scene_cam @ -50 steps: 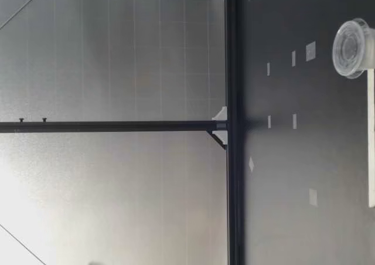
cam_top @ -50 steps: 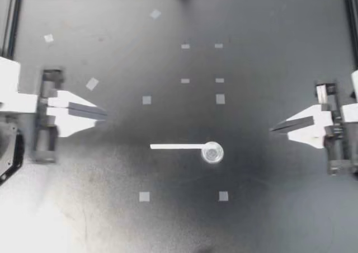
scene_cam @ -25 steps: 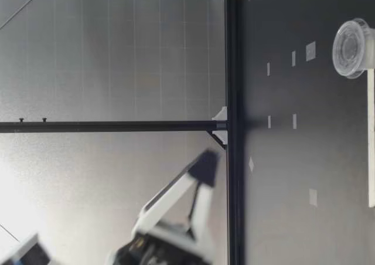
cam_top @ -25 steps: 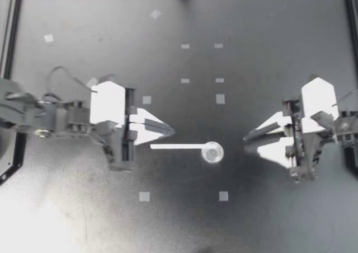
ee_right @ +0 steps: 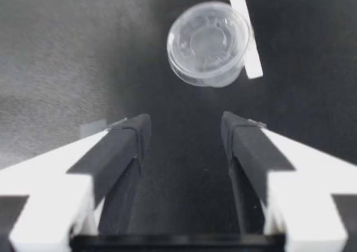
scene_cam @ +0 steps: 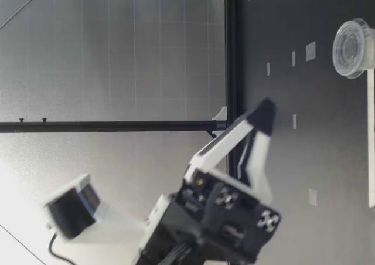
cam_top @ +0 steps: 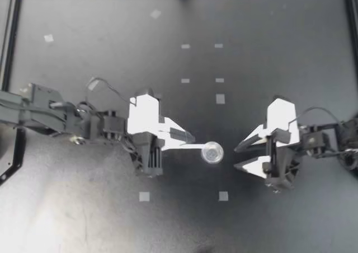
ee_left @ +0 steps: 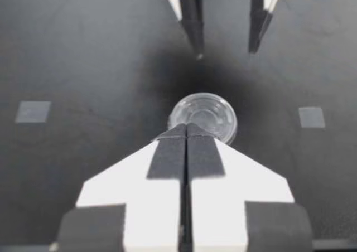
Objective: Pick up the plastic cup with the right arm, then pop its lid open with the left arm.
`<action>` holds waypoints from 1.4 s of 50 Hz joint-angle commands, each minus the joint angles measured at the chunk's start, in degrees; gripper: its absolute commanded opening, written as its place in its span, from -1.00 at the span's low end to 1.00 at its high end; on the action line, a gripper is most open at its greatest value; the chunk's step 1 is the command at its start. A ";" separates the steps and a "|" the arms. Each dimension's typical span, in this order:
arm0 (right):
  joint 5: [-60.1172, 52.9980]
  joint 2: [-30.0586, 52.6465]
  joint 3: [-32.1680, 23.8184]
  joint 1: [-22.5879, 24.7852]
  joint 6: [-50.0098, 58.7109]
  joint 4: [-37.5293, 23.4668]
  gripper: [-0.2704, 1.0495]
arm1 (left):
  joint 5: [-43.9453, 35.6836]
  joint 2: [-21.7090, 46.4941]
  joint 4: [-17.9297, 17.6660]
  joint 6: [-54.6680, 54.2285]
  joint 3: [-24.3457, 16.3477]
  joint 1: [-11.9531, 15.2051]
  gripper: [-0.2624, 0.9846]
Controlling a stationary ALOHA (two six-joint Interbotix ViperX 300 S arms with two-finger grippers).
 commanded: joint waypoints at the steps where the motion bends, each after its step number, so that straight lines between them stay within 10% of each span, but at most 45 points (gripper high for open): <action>1: -1.05 0.97 -1.58 0.35 0.00 0.00 0.27 | 0.00 0.18 0.18 0.00 -1.85 -0.62 -0.76; 70: -1.67 9.05 -7.38 -2.02 -3.69 -0.09 0.28 | -0.97 10.11 0.18 -0.44 -7.12 -0.79 -0.76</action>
